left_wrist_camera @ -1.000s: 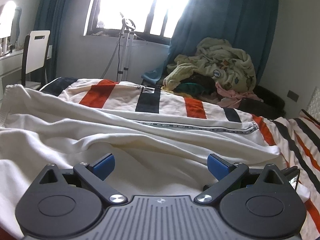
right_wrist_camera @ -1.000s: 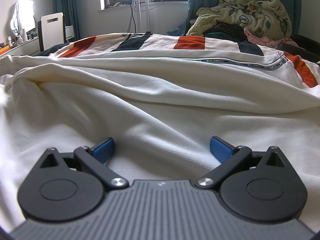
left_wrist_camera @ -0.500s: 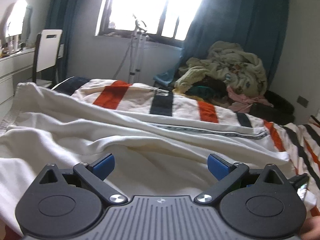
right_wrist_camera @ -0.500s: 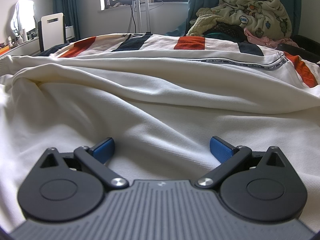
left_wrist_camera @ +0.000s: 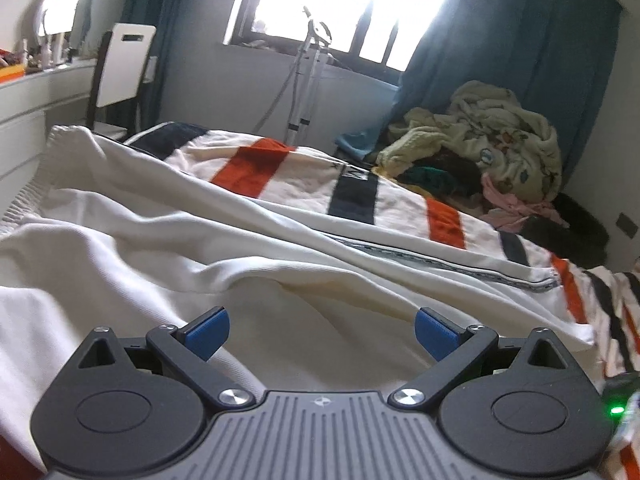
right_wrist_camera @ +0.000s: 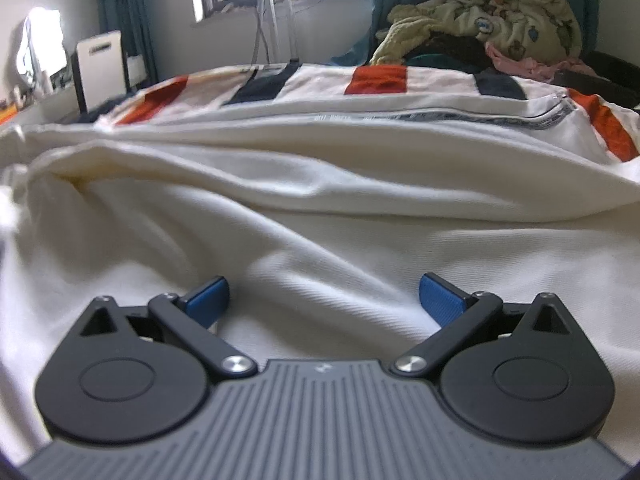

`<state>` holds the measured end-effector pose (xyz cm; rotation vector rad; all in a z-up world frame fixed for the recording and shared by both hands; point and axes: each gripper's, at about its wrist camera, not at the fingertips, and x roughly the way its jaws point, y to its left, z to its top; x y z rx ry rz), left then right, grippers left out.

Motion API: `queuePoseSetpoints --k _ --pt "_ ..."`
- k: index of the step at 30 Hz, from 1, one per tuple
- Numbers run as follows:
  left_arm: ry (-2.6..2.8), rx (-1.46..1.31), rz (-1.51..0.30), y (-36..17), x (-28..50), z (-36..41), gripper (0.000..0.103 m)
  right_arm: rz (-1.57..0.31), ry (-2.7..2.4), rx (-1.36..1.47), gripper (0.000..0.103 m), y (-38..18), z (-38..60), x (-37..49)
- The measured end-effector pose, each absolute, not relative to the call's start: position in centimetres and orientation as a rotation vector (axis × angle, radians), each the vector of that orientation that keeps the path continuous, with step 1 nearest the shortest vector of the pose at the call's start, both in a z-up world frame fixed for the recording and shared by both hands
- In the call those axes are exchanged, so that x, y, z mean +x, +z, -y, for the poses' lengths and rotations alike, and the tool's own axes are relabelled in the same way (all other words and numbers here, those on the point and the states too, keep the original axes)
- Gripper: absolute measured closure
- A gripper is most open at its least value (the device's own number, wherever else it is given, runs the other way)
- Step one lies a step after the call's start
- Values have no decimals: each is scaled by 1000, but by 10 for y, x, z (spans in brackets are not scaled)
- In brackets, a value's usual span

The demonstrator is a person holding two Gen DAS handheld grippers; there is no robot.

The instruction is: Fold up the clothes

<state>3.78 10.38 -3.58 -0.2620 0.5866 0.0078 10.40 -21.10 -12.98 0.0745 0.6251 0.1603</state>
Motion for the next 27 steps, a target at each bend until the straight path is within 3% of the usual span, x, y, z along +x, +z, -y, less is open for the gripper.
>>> queuePoseSetpoints --k 5,13,19,25,26,27 --pt "53 -320 -601 -36 37 -116 3 -528 63 294 0 -87 248 79" --pt "125 -413 -624 -38 35 -134 3 -395 -195 744 0 -43 391 19" --pt "183 -443 -637 -40 34 -143 3 -496 -530 850 0 -66 472 -8" --pt "272 -521 -679 -42 36 -166 3 -545 -611 1200 2 -125 511 -31" --pt "290 -551 -684 -42 35 -175 3 -556 -588 1234 5 -132 511 -28" --pt "310 -582 -686 -41 32 -183 3 -564 -567 1263 14 -138 512 -26"
